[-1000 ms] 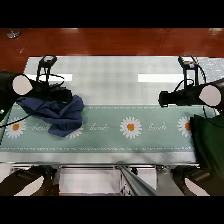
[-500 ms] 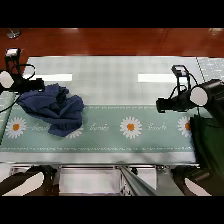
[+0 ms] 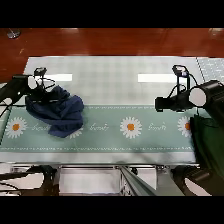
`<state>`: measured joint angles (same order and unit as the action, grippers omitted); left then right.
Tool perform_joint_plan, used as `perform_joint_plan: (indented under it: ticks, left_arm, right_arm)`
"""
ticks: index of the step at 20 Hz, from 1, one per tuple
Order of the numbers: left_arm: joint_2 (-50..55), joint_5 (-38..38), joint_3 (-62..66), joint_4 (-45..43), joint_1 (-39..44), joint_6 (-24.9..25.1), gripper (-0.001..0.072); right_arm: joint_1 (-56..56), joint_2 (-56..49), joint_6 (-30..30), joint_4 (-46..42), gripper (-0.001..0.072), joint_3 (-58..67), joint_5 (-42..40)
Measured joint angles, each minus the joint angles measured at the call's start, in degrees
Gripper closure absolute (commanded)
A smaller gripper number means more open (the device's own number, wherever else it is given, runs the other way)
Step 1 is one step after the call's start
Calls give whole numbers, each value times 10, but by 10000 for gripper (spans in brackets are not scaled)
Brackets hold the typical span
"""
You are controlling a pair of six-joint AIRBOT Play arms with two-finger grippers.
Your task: Fold the shirts.
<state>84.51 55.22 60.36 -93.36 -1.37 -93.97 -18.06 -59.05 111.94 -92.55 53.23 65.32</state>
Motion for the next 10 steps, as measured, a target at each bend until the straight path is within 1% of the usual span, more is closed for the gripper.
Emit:
perform_joint_plan:
  ticks: [2,5,7,10]
  left_arm:
    - [-9,35,30,5,1,6,681]
    - [-59,46,96,31,3,13,681]
    - [-108,40,144,57,3,17,681]
    - [-185,32,214,112,3,40,681]
  right_arm:
    - [0,0,1,0,90,0,-1]
    - [0,3,1,11,90,0,3]
    - [0,14,-5,15,91,0,14]
    - [0,49,-9,19,98,0,27]
